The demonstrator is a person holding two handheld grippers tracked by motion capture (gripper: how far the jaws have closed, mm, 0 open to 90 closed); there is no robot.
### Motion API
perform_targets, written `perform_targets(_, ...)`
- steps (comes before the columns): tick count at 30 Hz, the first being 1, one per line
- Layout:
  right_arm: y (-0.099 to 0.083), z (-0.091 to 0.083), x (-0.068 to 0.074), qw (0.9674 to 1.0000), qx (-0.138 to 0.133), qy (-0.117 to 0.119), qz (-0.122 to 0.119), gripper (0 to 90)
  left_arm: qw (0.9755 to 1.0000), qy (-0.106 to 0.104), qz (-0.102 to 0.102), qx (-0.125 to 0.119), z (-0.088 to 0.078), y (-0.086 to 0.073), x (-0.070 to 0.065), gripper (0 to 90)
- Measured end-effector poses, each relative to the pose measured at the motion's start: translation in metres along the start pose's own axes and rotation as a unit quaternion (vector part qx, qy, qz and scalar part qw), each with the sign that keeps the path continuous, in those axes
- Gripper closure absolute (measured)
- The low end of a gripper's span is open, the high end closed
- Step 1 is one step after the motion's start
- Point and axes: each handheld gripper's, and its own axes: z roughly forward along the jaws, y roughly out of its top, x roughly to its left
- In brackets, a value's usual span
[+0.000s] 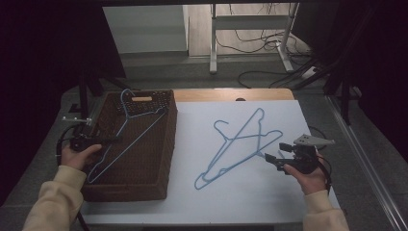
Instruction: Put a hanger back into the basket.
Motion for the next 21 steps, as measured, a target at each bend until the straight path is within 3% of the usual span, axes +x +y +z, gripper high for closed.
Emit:
perform_targets(3,0.000,0.000,0.000,1.0000,0.000,0.000,0.000,20.6,0.9999,0.011,-0.008,0.002,0.002,-0.001,0.005,85.6)
perform_targets(4,0.000,0.000,0.000,1.0000,0.000,0.000,0.000,20.7,0.9992,0.035,-0.018,-0.002,0.002,-0.001,0.006,85.3)
perform_targets(5,0.000,0.000,0.000,1.0000,0.000,0.000,0.000,20.6,0.9980,0.058,-0.022,-0.004,0.001,-0.001,0.006,76.7)
perform_targets(6,0.000,0.000,0.000,1.0000,-0.001,-0.001,0.001,20.6,0.9953,0.097,-0.007,-0.001,0.002,0.000,0.002,72.2)
perform_targets(7,0.000,0.000,0.000,1.0000,-0.001,0.000,0.000,20.6,0.9930,0.118,0.000,-0.002,0.001,0.001,-0.001,67.1)
perform_targets(9,0.000,-0.001,0.000,1.0000,-0.001,0.000,0.000,20.5,0.9921,0.125,0.004,-0.011,0.000,0.001,-0.004,54.2)
perform_targets(10,0.000,0.000,0.000,1.0000,-0.001,0.000,0.001,20.5,0.9919,0.126,0.006,-0.019,-0.002,0.002,-0.006,51.6)
perform_targets(11,0.000,0.000,0.000,1.0000,0.000,0.000,0.001,20.5,0.9905,0.132,0.020,-0.031,-0.007,0.003,-0.015,49.6)
perform_targets(15,0.000,0.001,0.001,1.0000,0.001,0.001,-0.001,20.4,0.9897,0.129,0.043,-0.045,-0.012,0.005,-0.031,37.5)
perform_targets(16,0.000,0.001,0.001,1.0000,0.001,0.001,-0.001,20.4,0.9898,0.125,0.049,-0.048,-0.013,0.005,-0.035,37.5)
perform_targets(17,0.000,0.001,0.001,1.0000,0.001,0.002,-0.001,20.3,0.9908,0.108,0.064,-0.051,-0.015,0.004,-0.047,34.1)
perform_targets(21,0.000,0.001,0.002,1.0000,0.003,0.004,-0.001,20.0,0.9906,0.087,0.098,-0.040,-0.011,0.001,-0.071,29.6)
